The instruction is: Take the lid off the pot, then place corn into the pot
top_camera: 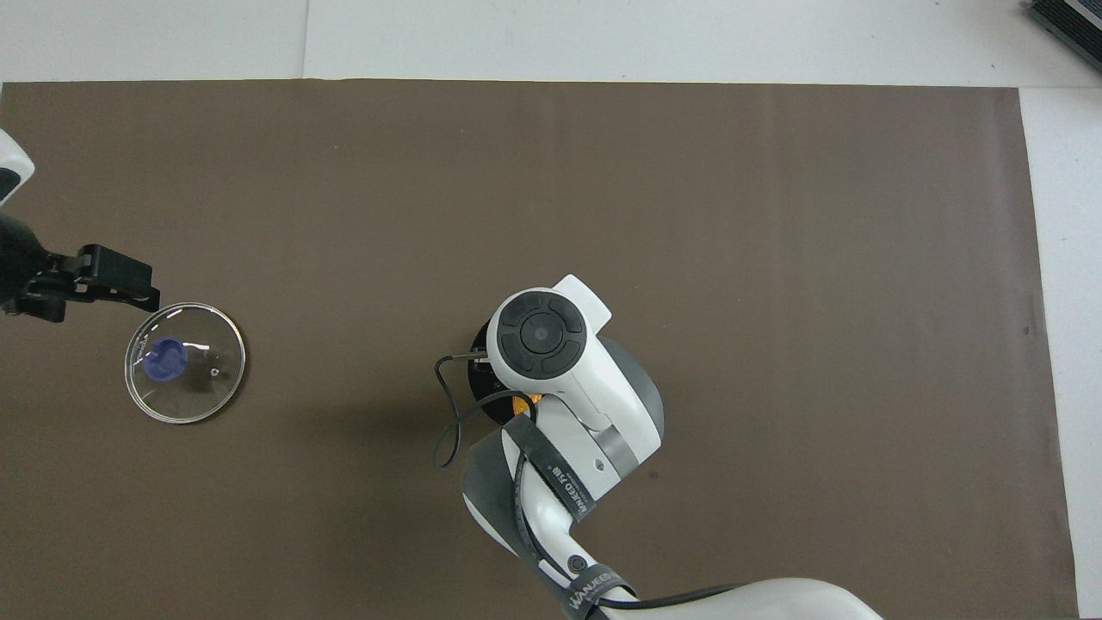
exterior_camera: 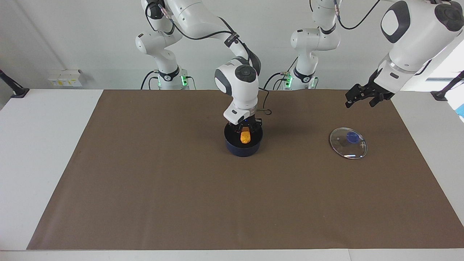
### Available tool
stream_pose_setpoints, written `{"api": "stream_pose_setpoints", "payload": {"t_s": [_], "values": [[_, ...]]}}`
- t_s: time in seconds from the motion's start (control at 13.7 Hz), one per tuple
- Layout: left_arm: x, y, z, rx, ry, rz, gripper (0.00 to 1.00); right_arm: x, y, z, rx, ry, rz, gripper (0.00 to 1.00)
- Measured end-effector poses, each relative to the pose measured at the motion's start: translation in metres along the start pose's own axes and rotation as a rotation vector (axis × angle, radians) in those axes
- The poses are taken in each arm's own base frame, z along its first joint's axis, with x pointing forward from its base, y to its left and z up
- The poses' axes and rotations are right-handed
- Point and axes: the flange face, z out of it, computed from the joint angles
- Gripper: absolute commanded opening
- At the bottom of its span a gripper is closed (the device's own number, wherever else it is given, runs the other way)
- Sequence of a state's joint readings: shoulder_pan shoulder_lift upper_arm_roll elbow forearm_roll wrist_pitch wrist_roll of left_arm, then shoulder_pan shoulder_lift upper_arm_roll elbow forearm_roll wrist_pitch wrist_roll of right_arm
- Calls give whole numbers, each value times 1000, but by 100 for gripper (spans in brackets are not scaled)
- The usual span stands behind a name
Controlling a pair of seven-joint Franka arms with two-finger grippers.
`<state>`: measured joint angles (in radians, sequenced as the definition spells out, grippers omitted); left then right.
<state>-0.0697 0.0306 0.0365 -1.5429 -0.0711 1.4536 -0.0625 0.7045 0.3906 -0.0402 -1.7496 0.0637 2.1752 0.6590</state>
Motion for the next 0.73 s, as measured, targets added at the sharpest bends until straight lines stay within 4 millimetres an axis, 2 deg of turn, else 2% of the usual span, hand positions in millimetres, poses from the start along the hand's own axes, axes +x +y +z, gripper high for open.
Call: {"api": "stream_pose_setpoints", "payload": {"t_s": [0.07, 0.22, 0.44, 0.66, 0.73], "values": [[-5, 0, -13, 0, 3, 5, 100, 1, 1, 1, 0, 0, 2, 0], [-11, 0, -26, -1, 17, 25, 100, 0, 3, 4, -5, -5, 3, 0], [-14, -2, -26, -1, 15, 37, 100, -1, 3, 12, -1, 1, 2, 1], [-14, -2, -24, 1, 10, 40, 100, -3, 6, 19, -6, -4, 4, 21], [-14, -3, -23, 7, 8, 46, 100, -3, 7, 21, -8, -7, 5, 24]]}}
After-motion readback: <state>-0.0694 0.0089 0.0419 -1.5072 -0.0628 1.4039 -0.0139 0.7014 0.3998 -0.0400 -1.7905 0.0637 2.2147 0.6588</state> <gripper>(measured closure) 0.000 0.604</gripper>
